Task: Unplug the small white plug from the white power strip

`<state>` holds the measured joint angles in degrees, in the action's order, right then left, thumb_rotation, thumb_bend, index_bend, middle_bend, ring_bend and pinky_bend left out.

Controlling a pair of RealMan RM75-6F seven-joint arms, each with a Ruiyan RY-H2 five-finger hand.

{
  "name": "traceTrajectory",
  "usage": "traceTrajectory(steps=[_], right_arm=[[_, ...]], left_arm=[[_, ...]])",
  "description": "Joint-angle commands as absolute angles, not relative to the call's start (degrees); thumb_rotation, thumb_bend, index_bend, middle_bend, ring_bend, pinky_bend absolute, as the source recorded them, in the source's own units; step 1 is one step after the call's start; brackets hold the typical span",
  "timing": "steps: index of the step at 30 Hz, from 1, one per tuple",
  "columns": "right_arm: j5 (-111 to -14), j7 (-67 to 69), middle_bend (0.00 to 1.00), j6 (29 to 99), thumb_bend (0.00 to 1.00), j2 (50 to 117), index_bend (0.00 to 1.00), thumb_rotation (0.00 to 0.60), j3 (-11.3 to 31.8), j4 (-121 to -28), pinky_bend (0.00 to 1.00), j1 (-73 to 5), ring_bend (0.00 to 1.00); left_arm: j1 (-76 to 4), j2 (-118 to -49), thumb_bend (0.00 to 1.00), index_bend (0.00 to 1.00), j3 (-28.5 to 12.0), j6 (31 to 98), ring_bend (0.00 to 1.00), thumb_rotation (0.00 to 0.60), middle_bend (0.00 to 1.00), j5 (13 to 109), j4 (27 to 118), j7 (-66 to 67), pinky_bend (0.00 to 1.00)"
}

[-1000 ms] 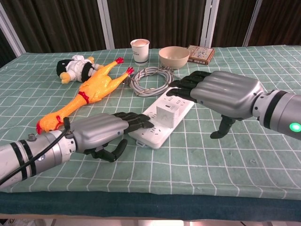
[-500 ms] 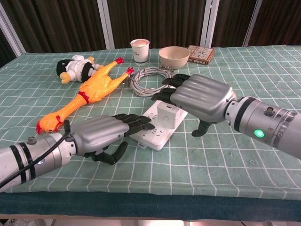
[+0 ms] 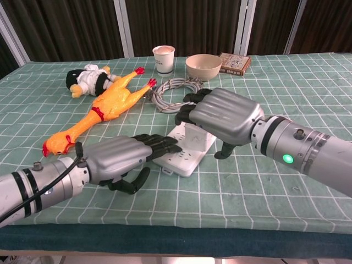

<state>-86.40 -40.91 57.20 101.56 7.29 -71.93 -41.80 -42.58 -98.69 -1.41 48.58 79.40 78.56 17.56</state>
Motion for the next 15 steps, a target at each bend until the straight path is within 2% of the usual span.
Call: traceTrajectory(steps=[1, 7, 15], right_arm=[[-86.3, -41.1, 0.33, 57.6, 0.27, 102.2, 0.42, 0.6, 7.4, -71.3, 0.31, -42.1, 0.18], [-85.7, -41.9, 0.4, 58.0, 0.28, 103.1, 0.51, 0.6, 7.4, -70.3, 0.4, -42.3, 0.25], [-85.0, -41.6, 0.43, 58.2, 0.32, 103.4, 0.55, 0.6, 7.2, -70.2, 0.4, -42.6, 0.27]], left_arm=[[-42.6, -98.7, 0.81, 0.0, -1.3, 48.6, 0.01, 0.6, 0.01, 79.3, 78.7, 17.7, 0.0], [-42.6, -98.6, 0.81, 0.0, -1.1, 48.6, 0.01, 0.6, 0.01, 79.1, 78.7, 17.9, 0.0], [-42.6, -98.5, 0.81, 0.0, -1.0, 48.8, 0.01, 0.6, 0.01, 79.1, 78.8, 17.9, 0.0]])
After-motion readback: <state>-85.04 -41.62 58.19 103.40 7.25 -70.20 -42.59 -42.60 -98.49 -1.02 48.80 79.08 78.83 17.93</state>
